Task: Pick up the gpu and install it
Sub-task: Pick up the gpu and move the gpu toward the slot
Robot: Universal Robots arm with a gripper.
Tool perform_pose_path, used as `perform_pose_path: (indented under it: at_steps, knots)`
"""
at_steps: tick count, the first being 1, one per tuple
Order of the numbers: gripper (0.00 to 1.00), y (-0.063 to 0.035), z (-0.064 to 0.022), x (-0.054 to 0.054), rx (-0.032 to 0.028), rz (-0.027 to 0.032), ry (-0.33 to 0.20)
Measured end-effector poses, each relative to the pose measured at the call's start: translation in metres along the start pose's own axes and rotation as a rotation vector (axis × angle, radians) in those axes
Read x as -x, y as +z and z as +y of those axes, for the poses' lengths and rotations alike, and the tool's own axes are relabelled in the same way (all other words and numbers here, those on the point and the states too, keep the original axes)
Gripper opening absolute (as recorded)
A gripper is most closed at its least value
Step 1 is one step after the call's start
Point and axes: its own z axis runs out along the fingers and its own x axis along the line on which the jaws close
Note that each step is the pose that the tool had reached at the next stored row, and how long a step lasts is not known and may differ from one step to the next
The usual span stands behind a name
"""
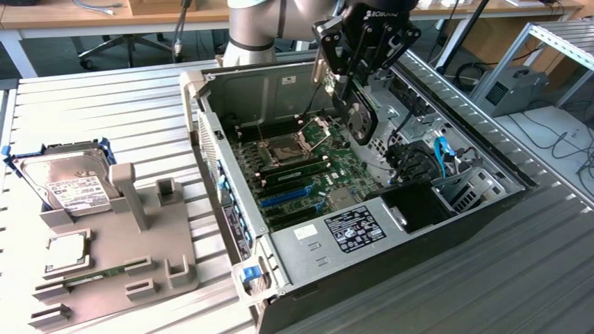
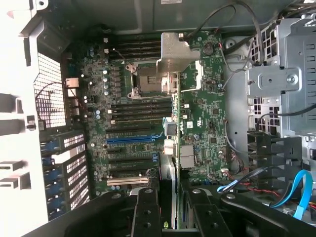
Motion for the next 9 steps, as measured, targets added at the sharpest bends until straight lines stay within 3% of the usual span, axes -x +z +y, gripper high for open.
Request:
perform_pose_path:
  at_steps: [9]
  knots:
    - [0.26, 0.0002, 0.0007, 0.0086, -0.0001, 0.0000, 0.000]
